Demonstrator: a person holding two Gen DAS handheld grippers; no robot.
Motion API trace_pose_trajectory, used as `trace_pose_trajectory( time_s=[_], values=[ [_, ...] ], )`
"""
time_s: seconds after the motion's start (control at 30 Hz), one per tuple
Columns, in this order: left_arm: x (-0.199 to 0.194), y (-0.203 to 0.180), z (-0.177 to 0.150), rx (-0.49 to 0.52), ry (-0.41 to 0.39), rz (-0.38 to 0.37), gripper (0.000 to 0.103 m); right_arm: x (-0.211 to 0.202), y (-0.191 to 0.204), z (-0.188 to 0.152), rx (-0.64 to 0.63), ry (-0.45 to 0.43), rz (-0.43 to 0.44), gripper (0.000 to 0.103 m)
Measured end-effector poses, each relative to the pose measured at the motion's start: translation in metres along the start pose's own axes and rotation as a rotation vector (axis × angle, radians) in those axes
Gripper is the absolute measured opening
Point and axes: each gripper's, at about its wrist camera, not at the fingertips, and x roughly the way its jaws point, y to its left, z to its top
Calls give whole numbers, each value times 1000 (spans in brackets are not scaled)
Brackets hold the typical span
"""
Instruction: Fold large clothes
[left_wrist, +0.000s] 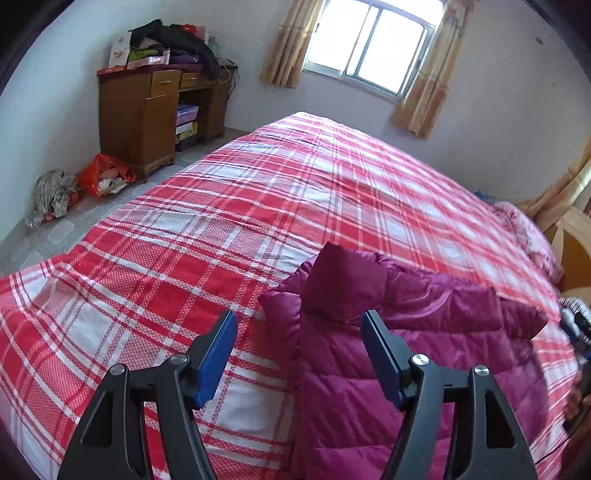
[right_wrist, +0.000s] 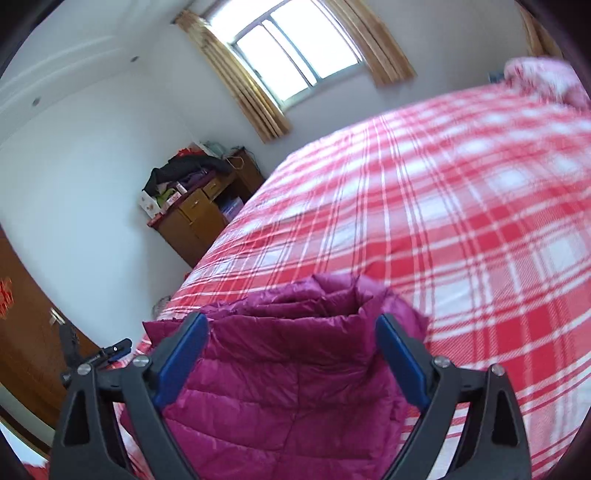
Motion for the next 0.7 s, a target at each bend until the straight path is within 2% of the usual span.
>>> trace_pose_trajectory(
  time_s=[0.07,0.13,0.23,0.3,0.33,0.37,0.4,0.43,0.47,0.5,0.6,0.7],
  values=[
    [9,-3,2,36,10,-7,70,3,13,-5,-137,30,-87,95],
    [21,-10,8,76,19,-1,70,17,19,-10,-220,73,-139,95],
    [39,-22,17,132,24,43,70,49,22,-4,-268,110,-202,95],
    [51,-25,21,129,42,49,70,72,18,-2,-273,139,-231,89],
    [56,-26,21,126,50,45,70,81,15,-3,-273,168,-222,70],
    [58,-27,21,128,59,37,69,86,13,-8,-275,198,-211,46],
    [59,-30,19,141,58,21,57,92,13,-13,-280,229,-214,36],
    [59,-34,18,156,55,13,45,95,15,-18,-294,240,-228,20],
    [58,-37,15,171,64,8,24,91,17,-22,-306,228,-232,16],
    [56,-39,13,174,68,7,16,84,21,-25,-316,201,-240,15],
    [39,-42,9,167,18,-9,7,58,28,-23,-292,126,-225,13],
    [20,-47,23,162,-50,24,7,39,41,-6,-307,50,-248,12]
  ],
)
